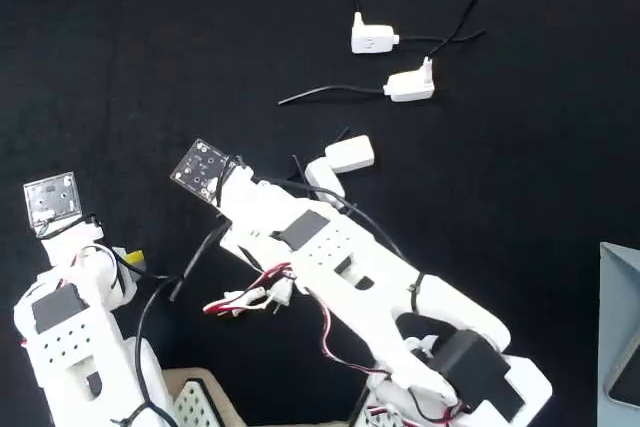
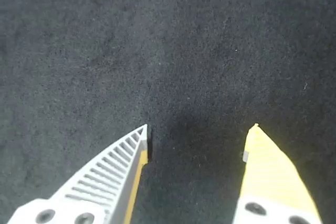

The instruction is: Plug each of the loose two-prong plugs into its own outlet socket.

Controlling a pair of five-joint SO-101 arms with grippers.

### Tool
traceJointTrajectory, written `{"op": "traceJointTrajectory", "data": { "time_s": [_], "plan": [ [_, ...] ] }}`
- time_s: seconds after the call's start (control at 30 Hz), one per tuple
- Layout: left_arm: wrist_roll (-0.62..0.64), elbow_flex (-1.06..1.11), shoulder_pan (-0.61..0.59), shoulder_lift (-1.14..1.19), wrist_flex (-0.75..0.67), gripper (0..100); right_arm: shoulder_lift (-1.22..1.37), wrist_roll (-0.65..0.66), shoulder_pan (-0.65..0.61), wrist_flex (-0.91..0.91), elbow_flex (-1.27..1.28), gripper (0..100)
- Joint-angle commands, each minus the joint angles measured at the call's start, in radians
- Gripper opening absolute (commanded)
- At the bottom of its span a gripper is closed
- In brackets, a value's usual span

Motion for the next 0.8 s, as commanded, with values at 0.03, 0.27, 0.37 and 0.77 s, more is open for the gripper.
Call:
{"op": "traceJointTrajectory", "data": {
  "time_s": [0.03,0.27,0.37,0.77],
  "plan": [
    [0.0,-0.004,-0.002,-0.012,-0.018,29,-0.025,-0.008,-0.011,0.008,-0.001,1.1],
    [0.0,-0.004,-0.005,-0.012,-0.018,29,-0.021,-0.041,-0.032,0.006,0.001,1.1],
    [0.0,-0.004,-0.005,-0.012,-0.018,29,-0.021,-0.041,-0.028,0.006,0.001,1.1],
    [0.0,-0.004,-0.005,-0.012,-0.018,29,-0.021,-0.041,-0.023,-0.184,0.157,1.1]
  ]
}}
